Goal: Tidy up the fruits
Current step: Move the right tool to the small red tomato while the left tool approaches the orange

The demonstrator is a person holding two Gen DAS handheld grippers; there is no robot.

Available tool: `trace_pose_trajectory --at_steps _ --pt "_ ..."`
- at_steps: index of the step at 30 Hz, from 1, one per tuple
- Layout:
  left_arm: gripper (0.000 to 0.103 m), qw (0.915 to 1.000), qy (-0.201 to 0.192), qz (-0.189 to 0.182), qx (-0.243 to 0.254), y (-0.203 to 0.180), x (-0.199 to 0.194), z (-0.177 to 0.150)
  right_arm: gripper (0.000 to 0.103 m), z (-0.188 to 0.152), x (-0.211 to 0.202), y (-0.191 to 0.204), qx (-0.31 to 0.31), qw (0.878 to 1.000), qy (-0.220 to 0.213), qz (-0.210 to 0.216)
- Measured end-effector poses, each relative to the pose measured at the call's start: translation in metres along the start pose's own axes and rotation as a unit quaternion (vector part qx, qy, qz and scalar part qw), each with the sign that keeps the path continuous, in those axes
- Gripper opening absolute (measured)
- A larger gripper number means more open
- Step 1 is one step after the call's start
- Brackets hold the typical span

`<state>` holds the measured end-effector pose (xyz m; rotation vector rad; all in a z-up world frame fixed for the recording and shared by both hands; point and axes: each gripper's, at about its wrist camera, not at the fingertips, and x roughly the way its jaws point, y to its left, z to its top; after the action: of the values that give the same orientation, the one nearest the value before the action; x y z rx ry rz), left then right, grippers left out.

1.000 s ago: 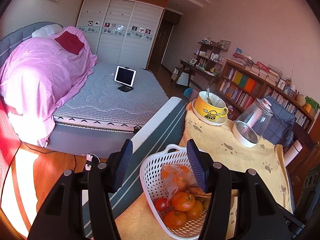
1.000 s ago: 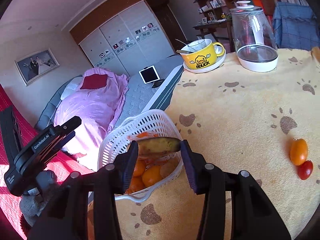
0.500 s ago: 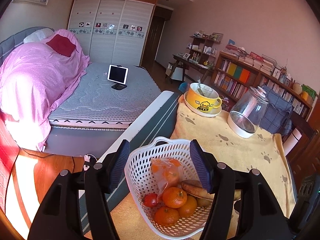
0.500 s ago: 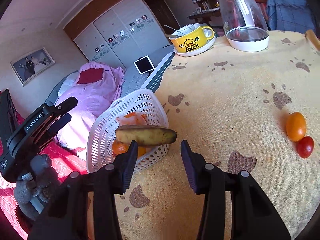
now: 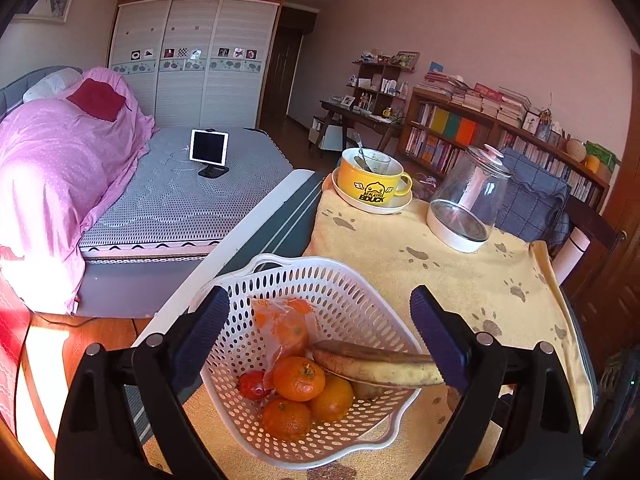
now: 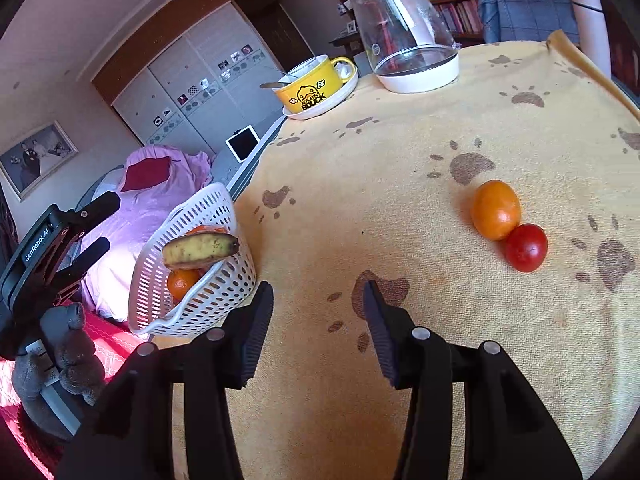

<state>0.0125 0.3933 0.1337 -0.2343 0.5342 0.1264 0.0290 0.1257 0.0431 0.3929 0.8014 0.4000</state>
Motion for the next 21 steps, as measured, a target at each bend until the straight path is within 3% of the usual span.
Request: trace_pose_trajectory --at_steps 1,2,10,15,18,21 --pt "0.093 1.0000 0.000 -0.002 0.004 -0.004 0.000 -0.001 0.066 0.000 -0.004 -0.005 0.006 1.000 -0.006 -0.007" --pt "0.093 1.0000 0.001 -0.004 0.009 -0.007 0.000 -0.002 0.068 0.000 -0.007 -0.010 0.010 1.000 -0.012 -0.014" --pt "0.096 0.9990 0.004 -0.021 0.039 -0.030 -0.001 -0.011 0.068 0.001 -0.030 -0.039 -0.011 0.995 -0.024 -0.094" --pt "0.096 0.9980 0.006 -0.028 0.056 -0.043 -0.002 -0.017 0.068 0.005 -0.030 -0.062 -0.018 0.990 -0.010 -0.139" --pt "0.096 0.9972 0.005 -0.032 0.067 -0.049 -0.003 -0.019 0.064 0.009 -0.025 -0.067 -0.036 0.986 -0.006 -0.161" --pt "0.096 0.9967 0.006 -0.036 0.072 -0.052 -0.002 -0.021 0.051 0.013 -0.013 -0.068 -0.055 0.983 0.007 -0.176"
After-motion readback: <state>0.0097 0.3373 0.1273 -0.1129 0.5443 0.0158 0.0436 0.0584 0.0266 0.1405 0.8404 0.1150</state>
